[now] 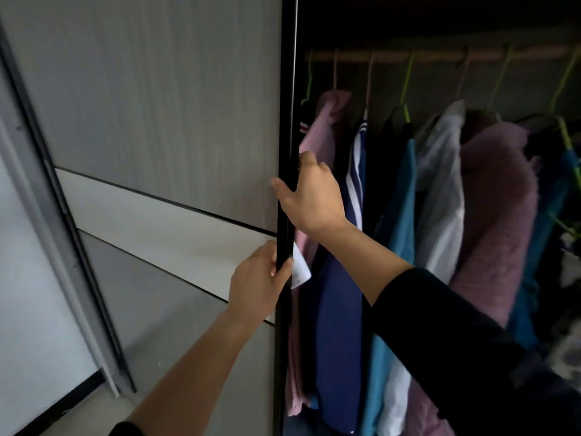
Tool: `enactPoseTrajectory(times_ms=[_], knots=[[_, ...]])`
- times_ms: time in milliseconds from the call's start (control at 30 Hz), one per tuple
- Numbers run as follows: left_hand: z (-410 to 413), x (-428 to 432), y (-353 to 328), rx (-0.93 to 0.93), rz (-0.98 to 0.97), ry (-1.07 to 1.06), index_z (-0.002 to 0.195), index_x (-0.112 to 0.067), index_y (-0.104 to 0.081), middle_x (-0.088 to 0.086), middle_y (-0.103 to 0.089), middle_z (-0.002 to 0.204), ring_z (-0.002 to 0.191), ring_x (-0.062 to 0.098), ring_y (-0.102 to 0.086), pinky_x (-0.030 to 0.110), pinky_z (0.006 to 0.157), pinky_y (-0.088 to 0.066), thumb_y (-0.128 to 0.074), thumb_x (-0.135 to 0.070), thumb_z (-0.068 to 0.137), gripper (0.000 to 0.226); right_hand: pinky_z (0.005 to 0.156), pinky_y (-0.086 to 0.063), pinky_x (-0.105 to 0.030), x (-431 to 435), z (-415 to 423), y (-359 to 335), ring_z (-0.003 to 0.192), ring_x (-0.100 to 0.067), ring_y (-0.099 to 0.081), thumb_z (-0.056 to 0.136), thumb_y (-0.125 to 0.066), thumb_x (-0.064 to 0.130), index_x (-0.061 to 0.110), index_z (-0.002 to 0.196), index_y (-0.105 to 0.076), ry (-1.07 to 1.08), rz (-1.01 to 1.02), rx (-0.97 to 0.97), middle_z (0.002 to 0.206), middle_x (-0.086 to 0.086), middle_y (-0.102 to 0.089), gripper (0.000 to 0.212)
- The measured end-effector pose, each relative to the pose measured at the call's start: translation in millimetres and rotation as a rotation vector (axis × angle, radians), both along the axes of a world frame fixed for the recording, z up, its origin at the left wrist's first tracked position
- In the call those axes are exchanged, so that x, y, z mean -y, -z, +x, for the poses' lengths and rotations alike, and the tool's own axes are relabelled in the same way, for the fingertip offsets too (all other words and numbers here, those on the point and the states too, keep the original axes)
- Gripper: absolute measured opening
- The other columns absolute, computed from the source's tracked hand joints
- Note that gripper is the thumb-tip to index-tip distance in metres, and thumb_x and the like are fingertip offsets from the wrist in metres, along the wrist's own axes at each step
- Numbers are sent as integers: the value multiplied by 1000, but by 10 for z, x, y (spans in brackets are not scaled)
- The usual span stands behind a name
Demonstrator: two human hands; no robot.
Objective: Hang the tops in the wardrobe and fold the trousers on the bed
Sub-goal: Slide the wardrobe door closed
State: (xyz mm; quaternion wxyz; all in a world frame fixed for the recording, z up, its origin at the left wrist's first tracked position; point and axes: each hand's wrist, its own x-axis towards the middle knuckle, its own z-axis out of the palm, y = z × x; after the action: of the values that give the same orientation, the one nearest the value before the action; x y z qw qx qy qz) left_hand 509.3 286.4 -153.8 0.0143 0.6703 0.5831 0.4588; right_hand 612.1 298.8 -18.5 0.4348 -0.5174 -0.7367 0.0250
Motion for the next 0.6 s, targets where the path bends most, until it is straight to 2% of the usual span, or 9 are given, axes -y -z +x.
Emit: enactPoseTrajectory(times_ms=[133,200,300,367,433,600], knots=[[482,206,10,-18,2,27,72,-16,-38,-2,-52,61,59,17,-51,30,54,-39,-57,-37,90,33,67,-37,-29,247,483,20,83,-24,-50,91,-59,35,4,116,-47,40,26,-19,101,-13,-54,42],[748,315,6,-28,-8,35,73,-17,-35,-3,-51,62,60,19,-51,31,55,-39,-56,-37,90,33,67,-35,-28,383,733,29,83,-25,-50,92,-58,34,4,120,-46,58,32,-19,101,-13,-53,44],[1154,500,-18,-47,-27,40,73,-19,-33,-5,-47,62,61,19,-48,30,54,-33,-54,-38,91,33,71,-35,-28,598,1119,30,101,-28,-53,94,-56,33,3,135,-40,85,40,2,108,-15,-54,53],[1425,636,-40,-61,-34,51,74,-20,-32,-5,-46,62,61,18,-46,30,56,-32,-54,-39,91,33,79,-40,-31,737,1378,38,111,-30,-52,94,-55,33,3,137,-39,111,48,10,116,-18,-55,54],[1685,766,-52,-89,-37,59,75,-21,-31,-6,-43,62,60,17,-43,29,57,-32,-53,-39,91,33,86,-42,-33,864,1632,51,113,-31,-52,94,-55,33,3,138,-40,132,48,-2,121,-19,-55,55],[2279,1073,-75,-147,12,139,81,-22,-30,-8,-40,64,59,13,-40,25,55,-28,-49,-41,94,30,87,-47,-38,1183,2238,60,109,-30,-55,94,-55,35,6,144,-36,189,56,1,118,-17,-57,61]])
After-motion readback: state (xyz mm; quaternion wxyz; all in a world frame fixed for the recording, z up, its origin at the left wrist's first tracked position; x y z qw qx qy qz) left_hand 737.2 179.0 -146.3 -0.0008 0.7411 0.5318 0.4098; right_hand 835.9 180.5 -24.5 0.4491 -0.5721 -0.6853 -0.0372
